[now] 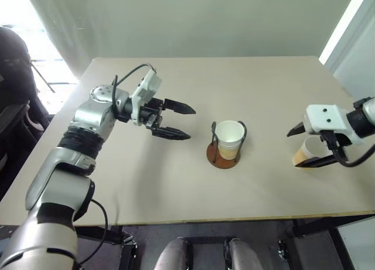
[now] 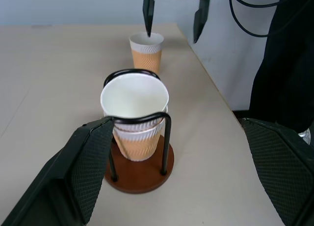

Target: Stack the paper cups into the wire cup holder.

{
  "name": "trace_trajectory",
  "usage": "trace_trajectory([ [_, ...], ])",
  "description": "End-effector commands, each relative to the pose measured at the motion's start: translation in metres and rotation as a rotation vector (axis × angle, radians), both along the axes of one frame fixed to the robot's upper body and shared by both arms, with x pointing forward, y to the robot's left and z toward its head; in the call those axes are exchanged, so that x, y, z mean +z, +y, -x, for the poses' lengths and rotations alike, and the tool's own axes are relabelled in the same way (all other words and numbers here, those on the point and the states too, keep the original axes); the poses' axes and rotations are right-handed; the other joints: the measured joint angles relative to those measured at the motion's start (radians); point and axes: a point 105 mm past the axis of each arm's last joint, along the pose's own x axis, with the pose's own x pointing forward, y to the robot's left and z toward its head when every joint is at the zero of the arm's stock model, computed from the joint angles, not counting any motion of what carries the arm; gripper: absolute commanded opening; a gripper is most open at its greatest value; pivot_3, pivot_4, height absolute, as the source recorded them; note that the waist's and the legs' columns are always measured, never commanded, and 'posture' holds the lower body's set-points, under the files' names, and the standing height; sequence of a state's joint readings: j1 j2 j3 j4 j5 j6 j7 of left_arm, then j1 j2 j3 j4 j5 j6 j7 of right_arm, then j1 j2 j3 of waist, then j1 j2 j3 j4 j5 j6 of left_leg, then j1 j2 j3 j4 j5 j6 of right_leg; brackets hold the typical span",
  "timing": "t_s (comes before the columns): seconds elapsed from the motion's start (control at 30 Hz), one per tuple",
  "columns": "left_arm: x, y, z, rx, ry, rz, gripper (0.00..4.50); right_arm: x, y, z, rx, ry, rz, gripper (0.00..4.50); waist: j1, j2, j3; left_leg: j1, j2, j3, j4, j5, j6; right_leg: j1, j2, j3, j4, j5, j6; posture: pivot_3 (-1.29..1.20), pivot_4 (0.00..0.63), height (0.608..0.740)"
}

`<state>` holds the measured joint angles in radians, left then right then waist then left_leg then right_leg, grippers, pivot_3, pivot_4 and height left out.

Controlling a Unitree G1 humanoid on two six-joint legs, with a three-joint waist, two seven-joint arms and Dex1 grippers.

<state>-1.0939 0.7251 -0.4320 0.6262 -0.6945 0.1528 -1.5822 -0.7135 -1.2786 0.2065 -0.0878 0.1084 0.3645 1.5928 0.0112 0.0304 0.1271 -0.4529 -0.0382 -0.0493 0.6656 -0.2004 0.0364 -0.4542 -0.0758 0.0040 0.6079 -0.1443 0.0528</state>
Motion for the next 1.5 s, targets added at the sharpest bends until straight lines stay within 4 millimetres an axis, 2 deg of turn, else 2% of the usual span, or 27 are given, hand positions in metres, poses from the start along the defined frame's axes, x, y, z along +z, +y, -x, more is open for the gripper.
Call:
trace_trajectory([
  [0.03,0.017,-0.001,0.007,-0.051,-0.061,0.020,4.50,0.008,-0.019,-0.002,-0.021,-0.048,0.063,4.34,0.000,0.000,0.000,0.000,0.000,0.000,0.000,0.000,0.001,0.000,0.000,0.000,0.000,0.000,0.000,0.00,0.150,0.740],
  [0.13,0.017,0.000,0.007,-0.048,-0.060,0.016,4.50,0.008,-0.027,-0.002,-0.033,-0.045,0.086,4.34,0.000,0.000,0.000,0.000,0.000,0.000,0.000,-0.004,0.010,0.000,0.000,0.000,0.000,0.001,0.000,0.00,0.150,0.740],
  [0.5,0.020,0.002,0.006,-0.043,-0.079,0.033,4.50,-0.017,-0.068,-0.007,-0.073,-0.011,0.232,4.34,0.001,0.000,0.000,0.000,-0.001,-0.001,0.002,-0.003,0.011,0.002,0.000,0.000,0.000,0.002,0.001,0.00,0.150,0.740],
  [0.67,0.021,0.002,0.006,-0.044,-0.084,0.041,4.50,-0.026,-0.074,-0.010,-0.069,-0.005,0.258,4.34,0.000,0.000,0.000,0.000,-0.001,-0.001,0.002,-0.003,0.012,0.002,0.000,0.000,0.000,0.003,0.001,0.00,0.150,0.740],
  [0.87,0.022,0.004,0.006,-0.038,-0.082,0.039,4.50,-0.033,-0.071,-0.017,-0.047,-0.009,0.274,4.34,-0.001,0.000,0.000,0.001,0.000,-0.001,0.002,-0.003,0.012,0.002,0.000,0.000,0.000,0.003,0.001,0.00,0.150,0.740],
  [1.0,0.021,0.005,0.006,-0.034,-0.077,0.033,4.50,-0.036,-0.065,-0.020,-0.018,-0.012,0.277,3.45,-0.001,0.000,0.000,0.000,0.000,-0.001,0.002,-0.003,0.012,0.002,0.000,0.000,0.000,0.004,0.001,0.00,0.150,0.740],
  [1.3,0.020,0.006,0.005,-0.026,-0.073,0.022,4.50,-0.036,-0.064,-0.021,0.005,-0.002,0.303,0.05,-0.001,0.000,0.000,0.000,0.000,-0.001,0.002,-0.003,0.012,0.002,0.000,0.000,-0.001,0.004,0.001,0.00,0.150,0.740],
  [1.5,0.017,0.007,0.005,-0.023,-0.069,0.012,4.50,-0.032,-0.065,-0.019,0.013,-0.006,0.318,0.02,-0.001,0.000,0.000,0.000,0.000,-0.001,0.002,-0.003,0.012,0.003,0.000,0.000,-0.001,0.004,0.001,0.00,0.150,0.740],
])
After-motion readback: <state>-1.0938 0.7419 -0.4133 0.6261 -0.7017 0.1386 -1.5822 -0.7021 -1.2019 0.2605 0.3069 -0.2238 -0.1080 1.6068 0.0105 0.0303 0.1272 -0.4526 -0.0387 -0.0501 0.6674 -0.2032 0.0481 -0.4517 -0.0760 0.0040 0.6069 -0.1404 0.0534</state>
